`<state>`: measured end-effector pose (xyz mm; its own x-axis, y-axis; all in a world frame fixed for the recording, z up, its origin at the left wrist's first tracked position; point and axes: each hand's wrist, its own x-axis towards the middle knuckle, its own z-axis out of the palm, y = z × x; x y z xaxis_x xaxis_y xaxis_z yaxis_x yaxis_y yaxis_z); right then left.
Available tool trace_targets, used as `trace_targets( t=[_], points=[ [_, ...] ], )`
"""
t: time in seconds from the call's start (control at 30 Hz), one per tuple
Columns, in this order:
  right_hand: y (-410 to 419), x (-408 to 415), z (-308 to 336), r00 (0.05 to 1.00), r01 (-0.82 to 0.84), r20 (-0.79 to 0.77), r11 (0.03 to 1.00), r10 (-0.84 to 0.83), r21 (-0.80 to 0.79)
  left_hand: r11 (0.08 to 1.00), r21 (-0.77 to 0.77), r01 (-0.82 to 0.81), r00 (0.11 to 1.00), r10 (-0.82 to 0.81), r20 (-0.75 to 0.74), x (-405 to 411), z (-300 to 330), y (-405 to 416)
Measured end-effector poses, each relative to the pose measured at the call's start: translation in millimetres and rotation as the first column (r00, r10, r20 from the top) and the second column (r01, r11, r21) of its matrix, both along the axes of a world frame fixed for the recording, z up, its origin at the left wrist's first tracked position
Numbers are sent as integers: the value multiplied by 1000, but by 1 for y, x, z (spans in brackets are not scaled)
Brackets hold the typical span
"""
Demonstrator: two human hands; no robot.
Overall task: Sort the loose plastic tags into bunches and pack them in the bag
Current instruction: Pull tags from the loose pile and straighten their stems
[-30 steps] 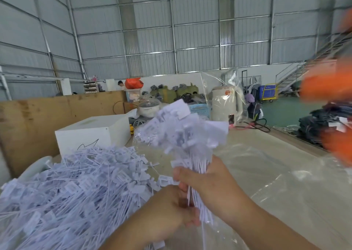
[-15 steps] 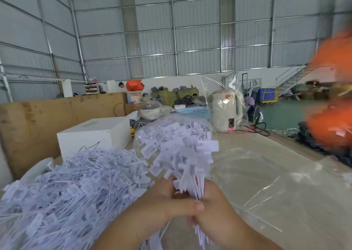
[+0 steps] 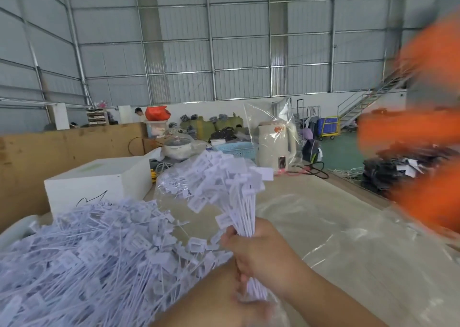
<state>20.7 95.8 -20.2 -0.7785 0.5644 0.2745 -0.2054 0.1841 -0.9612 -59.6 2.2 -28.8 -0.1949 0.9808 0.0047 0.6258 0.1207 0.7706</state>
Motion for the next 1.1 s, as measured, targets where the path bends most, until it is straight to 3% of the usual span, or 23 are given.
trace_targets(
  t=[0.1, 0.2, 0.27, 0.33, 0.4, 0.5, 0.6, 0.73, 0.83, 0.97, 1.1],
  points=[
    [1, 6, 10, 995, 91, 28, 991, -94, 95, 1000, 10, -13, 976, 15, -217, 7, -8, 6],
    [1, 16, 26, 989, 147, -15, 978, -147, 149, 998, -7, -66, 837, 51, -545, 2, -22, 17],
    [3, 27, 37, 996, 65, 51, 981, -76, 181, 995, 10, -101, 827, 90, -554, -5, -27, 16],
    [8, 42, 41, 971, -84, 237, 965, 24, 250, 981, 73, -179, 808, 189, -558, -13, -29, 12],
    [15, 58, 41, 896, -229, 434, 937, 97, 264, 964, 88, -252, 811, 260, -524, -23, -26, 9],
    [26, 79, 33, 788, -271, 610, 935, 78, 230, 952, 8, -305, 803, 262, -535, -31, -19, 5],
    [37, 97, 24, 778, -198, 628, 944, -12, 264, 940, -10, -342, 855, 307, -419, -31, -12, 2],
    [46, 115, 20, 805, -152, 593, 973, 18, 176, 925, 115, -363, 677, 346, -649, -23, -16, 5],
    [45, 120, 19, 749, -259, 645, 963, 151, 75, 950, 86, -302, 623, 264, -736, -18, -29, 14],
    [42, 121, 18, 694, -365, 686, 928, 220, 71, 952, 97, -290, 710, 283, -645, -19, -33, 15],
    [44, 117, 18, 685, -408, 687, 909, 244, 84, 899, 251, -360, 816, 433, -382, -29, -25, 11]
  ],
)
